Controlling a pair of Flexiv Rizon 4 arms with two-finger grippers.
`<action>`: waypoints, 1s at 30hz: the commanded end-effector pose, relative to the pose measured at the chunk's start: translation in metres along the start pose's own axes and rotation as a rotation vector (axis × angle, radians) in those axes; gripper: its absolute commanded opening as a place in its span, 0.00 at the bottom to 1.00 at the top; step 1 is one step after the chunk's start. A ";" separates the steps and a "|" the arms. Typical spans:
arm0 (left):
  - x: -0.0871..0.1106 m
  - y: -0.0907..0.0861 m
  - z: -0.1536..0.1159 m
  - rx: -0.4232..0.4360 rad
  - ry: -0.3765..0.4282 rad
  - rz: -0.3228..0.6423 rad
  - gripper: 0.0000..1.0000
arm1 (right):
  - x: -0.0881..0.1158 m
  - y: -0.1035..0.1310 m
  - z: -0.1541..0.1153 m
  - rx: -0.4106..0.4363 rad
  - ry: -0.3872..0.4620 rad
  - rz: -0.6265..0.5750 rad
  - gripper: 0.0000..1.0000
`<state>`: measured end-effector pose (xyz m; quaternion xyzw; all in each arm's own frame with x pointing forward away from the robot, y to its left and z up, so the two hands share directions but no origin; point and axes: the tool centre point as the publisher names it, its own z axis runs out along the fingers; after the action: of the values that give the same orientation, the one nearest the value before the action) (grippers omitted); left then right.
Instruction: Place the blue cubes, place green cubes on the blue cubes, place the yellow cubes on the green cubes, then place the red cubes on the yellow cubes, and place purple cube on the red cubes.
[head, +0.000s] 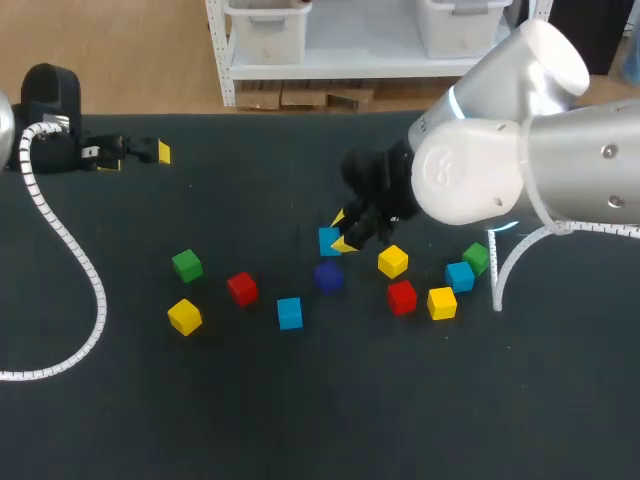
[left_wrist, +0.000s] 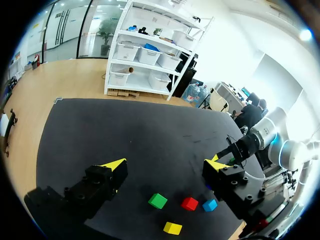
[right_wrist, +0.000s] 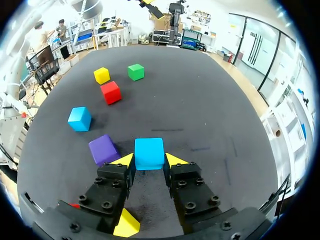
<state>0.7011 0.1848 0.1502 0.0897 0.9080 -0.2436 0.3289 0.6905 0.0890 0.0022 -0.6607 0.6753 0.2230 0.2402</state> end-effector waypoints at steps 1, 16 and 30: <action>0.000 0.000 0.000 0.000 0.000 0.000 1.00 | 0.002 0.000 0.001 0.003 0.000 0.000 0.00; 0.000 0.000 0.000 0.000 0.000 0.000 1.00 | 0.002 0.000 0.005 0.004 0.005 0.001 0.00; 0.000 0.000 0.000 0.000 0.000 0.000 1.00 | 0.001 -0.005 0.009 -0.002 0.005 -0.006 0.00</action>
<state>0.7011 0.1848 0.1502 0.0897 0.9080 -0.2436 0.3289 0.6936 0.0929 -0.0046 -0.6631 0.6750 0.2181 0.2388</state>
